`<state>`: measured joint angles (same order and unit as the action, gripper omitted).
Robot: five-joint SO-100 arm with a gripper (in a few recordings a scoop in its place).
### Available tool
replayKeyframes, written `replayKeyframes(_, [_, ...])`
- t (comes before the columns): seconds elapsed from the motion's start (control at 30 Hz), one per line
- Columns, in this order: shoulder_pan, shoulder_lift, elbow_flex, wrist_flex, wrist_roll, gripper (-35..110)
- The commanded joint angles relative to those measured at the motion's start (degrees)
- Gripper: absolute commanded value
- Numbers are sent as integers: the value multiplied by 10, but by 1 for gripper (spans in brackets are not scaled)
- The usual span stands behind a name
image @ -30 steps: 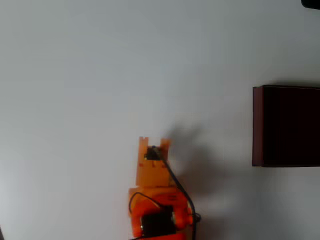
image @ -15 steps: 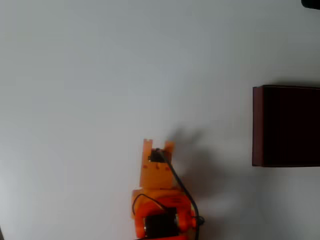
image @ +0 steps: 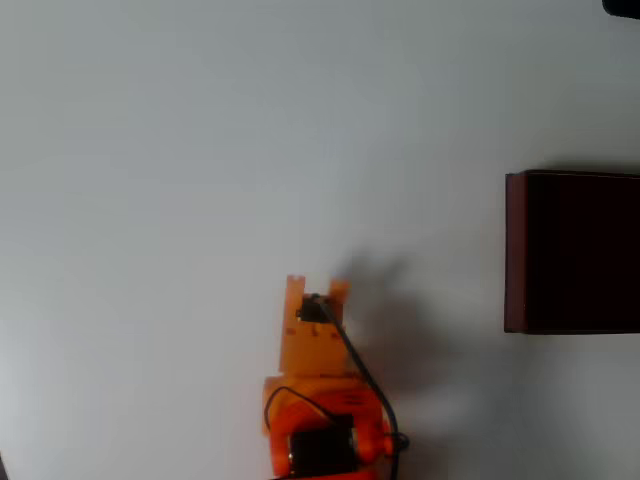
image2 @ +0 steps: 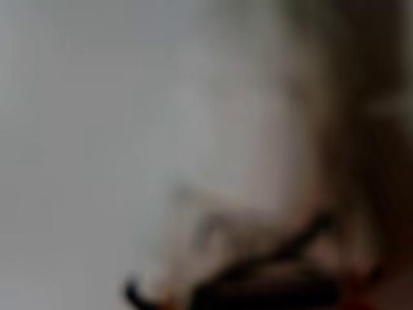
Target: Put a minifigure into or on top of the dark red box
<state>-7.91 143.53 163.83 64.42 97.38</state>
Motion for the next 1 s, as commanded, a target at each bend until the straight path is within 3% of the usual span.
replayKeyframes(0.0, [-6,9,11,0,4,3])
replayKeyframes(0.37, [11,23,-24,37,-40,0])
replayKeyframes(0.67, [193,30,-259,148,-323,0])
replayKeyframes(0.97, [372,-207,-549,146,-562,0])
